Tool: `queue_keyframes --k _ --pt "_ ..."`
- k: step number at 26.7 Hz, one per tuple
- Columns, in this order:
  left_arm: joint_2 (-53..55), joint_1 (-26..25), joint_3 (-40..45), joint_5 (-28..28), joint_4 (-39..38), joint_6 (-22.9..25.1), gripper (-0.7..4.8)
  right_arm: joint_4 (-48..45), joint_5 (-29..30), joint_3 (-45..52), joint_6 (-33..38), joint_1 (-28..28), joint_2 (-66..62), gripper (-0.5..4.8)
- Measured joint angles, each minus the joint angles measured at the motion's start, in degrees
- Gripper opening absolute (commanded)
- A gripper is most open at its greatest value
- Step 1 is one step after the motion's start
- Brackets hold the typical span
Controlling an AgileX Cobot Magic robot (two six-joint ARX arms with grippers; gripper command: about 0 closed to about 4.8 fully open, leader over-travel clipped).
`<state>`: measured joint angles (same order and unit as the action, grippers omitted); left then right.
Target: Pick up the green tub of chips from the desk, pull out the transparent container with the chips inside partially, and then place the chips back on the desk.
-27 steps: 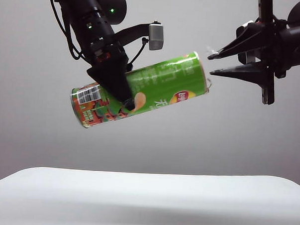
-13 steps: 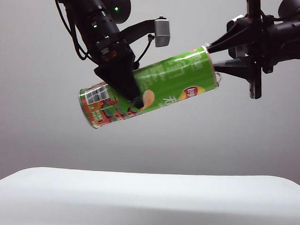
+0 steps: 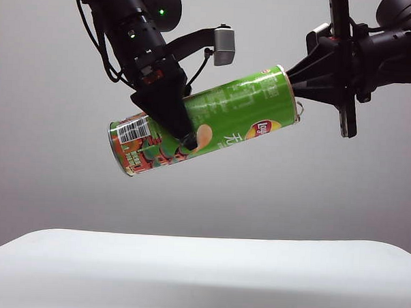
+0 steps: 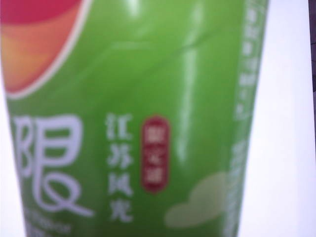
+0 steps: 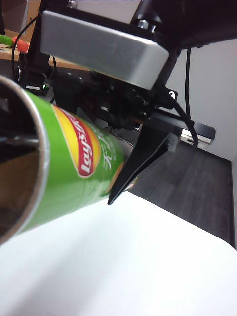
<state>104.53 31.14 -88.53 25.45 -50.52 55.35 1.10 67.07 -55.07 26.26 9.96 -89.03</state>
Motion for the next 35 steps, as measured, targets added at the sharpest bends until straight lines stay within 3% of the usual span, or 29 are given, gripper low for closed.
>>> queue_keyframes --k 10,13,16,28,32,35 --pt "0.0 0.0 -0.1 -0.4 -0.9 -1.2 2.57 0.5 -1.2 0.0 -1.2 -1.7 0.0 -0.05" --pt "0.0 0.2 -0.1 -0.6 -0.9 -1.6 2.89 1.4 -0.3 0.0 -1.9 -3.2 0.0 -0.05" --pt "0.1 -0.3 -0.2 -0.5 -1.6 -1.9 2.89 2.6 -0.1 0.2 -3.0 -5.8 0.0 -0.05" --pt "0.2 -0.2 -0.2 -0.2 -2.1 -2.5 2.87 4.6 -0.7 0.2 -7.0 -7.3 0.0 -0.05" --pt "0.2 -0.2 -0.2 -1.2 -3.4 -2.1 2.86 4.7 -2.7 0.2 -8.3 -8.0 0.0 -0.05" --pt "0.1 -0.7 0.1 -1.8 -8.7 -1.0 2.86 3.8 -7.0 0.2 -8.9 -10.1 -0.1 -0.05"
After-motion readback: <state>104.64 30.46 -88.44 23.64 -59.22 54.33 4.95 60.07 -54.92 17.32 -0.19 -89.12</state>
